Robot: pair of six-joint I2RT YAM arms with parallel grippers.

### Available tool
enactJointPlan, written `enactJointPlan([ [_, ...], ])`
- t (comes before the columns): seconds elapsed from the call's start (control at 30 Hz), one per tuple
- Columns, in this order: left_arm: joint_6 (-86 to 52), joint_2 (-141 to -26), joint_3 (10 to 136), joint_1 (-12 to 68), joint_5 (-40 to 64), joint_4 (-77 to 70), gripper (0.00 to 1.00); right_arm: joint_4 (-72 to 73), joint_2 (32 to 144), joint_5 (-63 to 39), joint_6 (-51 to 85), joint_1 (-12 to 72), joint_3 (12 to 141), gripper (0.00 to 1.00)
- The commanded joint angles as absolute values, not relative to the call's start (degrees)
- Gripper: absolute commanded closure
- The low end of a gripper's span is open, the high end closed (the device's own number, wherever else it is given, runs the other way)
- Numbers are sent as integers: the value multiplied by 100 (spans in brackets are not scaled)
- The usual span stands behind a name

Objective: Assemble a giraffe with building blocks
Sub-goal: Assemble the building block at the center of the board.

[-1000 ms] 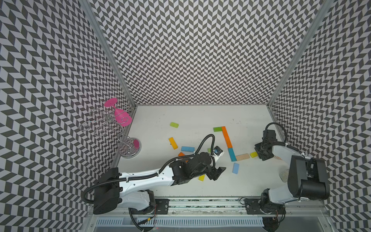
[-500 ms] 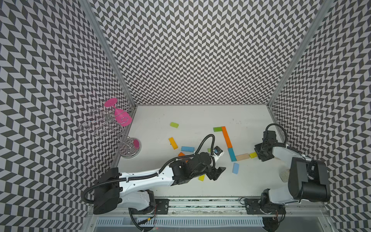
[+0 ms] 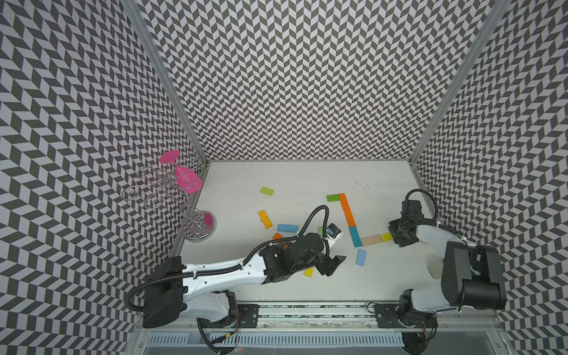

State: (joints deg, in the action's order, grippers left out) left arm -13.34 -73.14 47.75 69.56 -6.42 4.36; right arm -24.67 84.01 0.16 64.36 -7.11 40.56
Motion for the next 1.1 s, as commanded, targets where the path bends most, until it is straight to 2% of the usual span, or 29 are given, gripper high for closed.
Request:
enactJointPlan([
  [0.0,-1362,-7292,4856,6925,-712,365,23,-2555,8428,-69,6598,-606,3921,69],
  [0.27,-1353,-7260,4818,6924,-721,366,23,-2576,8404,17,6627,-580,3879,65],
  [0.53,-1354,-7260,4817,6926,-714,360,23,-2746,8293,112,6598,-586,4009,40],
  [0.77,-1386,-7222,4817,6893,-757,393,23,-2972,8003,116,6393,-580,4131,35],
  [0.9,-1491,-7097,4778,6678,-666,458,22,-3315,7569,172,6016,-582,4351,30],
  [1.07,-1616,-6854,4679,6299,-429,471,22,-3890,6868,315,5280,-544,4655,28],
])
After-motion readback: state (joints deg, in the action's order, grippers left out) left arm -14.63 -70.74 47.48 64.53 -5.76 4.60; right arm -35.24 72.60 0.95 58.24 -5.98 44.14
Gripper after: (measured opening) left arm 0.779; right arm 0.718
